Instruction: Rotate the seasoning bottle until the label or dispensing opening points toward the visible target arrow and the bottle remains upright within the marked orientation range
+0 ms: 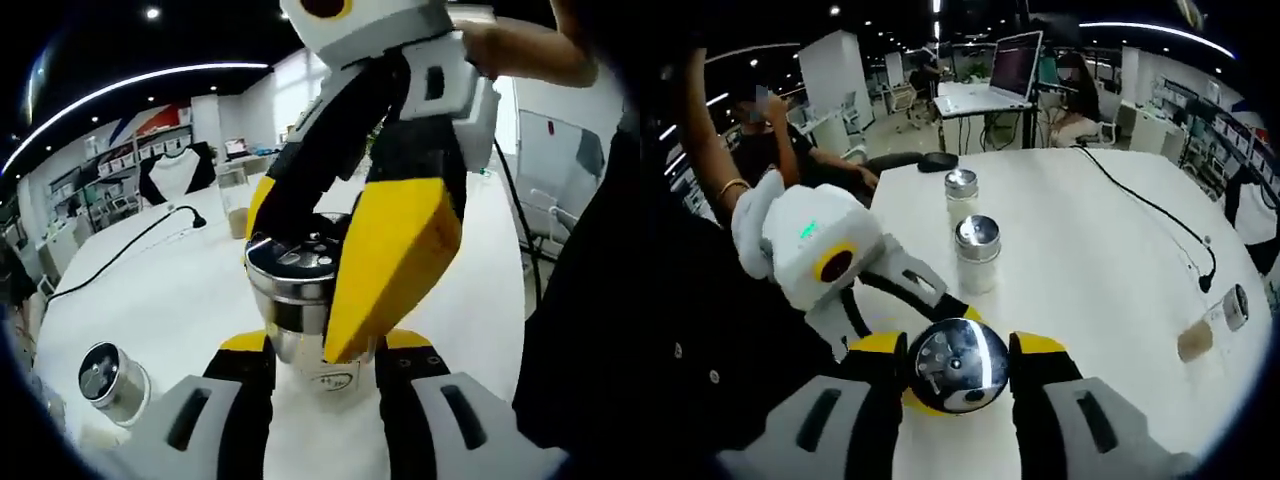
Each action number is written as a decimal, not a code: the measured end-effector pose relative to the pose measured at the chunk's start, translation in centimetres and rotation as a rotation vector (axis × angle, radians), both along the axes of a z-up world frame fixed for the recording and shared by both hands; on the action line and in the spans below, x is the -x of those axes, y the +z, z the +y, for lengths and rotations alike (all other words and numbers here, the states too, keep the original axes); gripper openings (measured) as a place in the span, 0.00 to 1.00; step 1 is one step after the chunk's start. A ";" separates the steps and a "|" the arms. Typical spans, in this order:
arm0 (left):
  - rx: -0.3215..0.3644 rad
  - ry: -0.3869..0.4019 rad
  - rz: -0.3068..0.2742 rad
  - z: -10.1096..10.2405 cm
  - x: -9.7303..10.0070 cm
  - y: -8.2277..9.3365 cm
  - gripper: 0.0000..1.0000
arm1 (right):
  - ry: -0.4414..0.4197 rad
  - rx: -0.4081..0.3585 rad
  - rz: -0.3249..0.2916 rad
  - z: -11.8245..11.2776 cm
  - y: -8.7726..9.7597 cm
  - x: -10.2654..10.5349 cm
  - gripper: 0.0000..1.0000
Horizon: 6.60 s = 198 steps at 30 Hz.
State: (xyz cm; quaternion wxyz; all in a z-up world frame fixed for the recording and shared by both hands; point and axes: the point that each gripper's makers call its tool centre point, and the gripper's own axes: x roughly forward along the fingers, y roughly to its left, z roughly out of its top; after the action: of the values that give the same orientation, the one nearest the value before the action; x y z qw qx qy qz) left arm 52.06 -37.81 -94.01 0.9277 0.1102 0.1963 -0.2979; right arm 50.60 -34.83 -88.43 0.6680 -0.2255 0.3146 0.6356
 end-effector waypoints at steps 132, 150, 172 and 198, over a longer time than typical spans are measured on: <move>0.090 0.115 0.178 0.9 3.7 2.5 0.97 | -0.432 0.058 -0.303 -8.2 4.3 -26.4 0.45; 0.076 0.197 0.214 2.3 3.5 1.9 0.91 | -0.498 0.120 -0.267 -7.6 0.5 -33.2 0.46; 0.146 0.183 0.202 1.7 2.9 2.9 0.96 | -0.543 0.082 -0.206 -7.9 -0.9 -32.3 0.39; 0.095 0.053 0.212 0.4 4.5 3.1 0.92 | -0.510 0.073 -0.192 -10.6 -1.0 -25.1 0.39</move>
State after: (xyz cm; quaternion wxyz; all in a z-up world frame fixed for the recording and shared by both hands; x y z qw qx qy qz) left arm 47.61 -37.46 -90.94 0.9134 0.0285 0.2819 -0.2921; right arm 75.73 -45.44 -89.39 0.8248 -0.2222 0.3190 0.4107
